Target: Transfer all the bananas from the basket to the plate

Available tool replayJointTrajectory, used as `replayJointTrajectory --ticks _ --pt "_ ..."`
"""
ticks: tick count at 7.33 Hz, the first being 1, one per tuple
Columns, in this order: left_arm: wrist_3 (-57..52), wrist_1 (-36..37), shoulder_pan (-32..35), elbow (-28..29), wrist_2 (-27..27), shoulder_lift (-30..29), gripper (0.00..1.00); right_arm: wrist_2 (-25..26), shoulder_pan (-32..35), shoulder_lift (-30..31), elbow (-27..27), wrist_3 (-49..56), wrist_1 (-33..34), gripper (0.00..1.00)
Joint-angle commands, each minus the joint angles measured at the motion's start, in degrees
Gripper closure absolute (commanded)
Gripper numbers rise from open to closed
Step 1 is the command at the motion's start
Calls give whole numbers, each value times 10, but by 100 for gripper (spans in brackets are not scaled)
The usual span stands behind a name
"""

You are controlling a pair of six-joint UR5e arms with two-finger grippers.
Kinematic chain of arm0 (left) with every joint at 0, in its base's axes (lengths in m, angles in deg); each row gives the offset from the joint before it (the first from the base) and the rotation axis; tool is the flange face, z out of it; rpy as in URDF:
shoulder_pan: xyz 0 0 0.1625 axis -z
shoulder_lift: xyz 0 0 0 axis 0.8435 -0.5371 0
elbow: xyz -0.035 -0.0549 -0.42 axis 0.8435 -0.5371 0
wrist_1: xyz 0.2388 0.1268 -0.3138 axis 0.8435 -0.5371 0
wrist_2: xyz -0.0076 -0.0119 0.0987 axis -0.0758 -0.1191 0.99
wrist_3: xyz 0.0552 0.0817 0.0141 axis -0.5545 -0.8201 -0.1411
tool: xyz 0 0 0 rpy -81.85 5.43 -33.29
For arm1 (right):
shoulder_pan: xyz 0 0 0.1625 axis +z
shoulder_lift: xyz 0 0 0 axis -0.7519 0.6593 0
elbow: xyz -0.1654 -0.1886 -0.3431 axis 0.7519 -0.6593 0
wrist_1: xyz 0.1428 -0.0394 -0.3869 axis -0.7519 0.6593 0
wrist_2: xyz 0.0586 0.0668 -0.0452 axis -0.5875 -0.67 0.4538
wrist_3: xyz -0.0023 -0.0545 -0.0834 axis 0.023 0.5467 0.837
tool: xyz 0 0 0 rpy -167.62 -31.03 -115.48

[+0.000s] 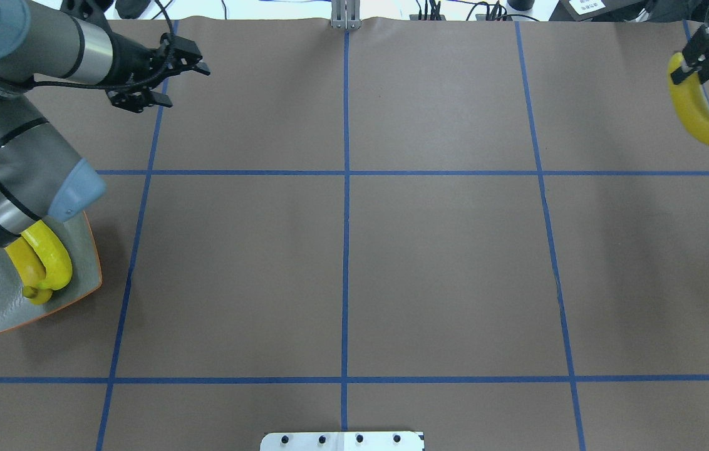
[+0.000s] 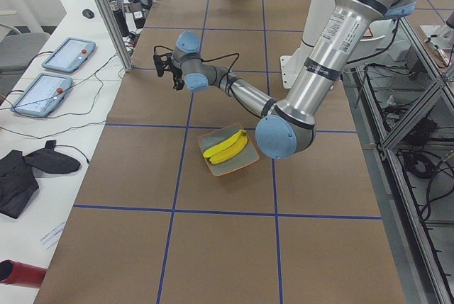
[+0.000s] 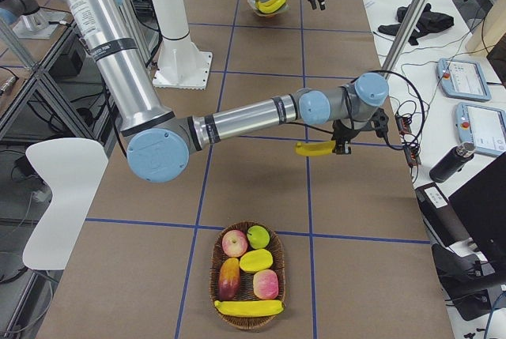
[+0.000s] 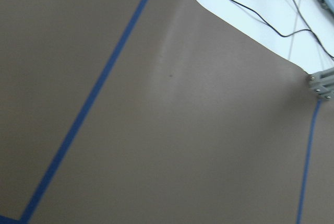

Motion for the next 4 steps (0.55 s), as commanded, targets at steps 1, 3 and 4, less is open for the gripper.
replayJointTrajectory --ticks 1,3,4 --pt "131 -89 -63 -3 47 -58 0 -6 -81 -52 61 -185 -1 100" --pt "177 -133 -149 -30 135 -69 0 -4 -119 -94 60 -274 -23 100" --pt "205 -155 -173 -38 150 -69 0 -5 -128 -94 60 -330 -69 100"
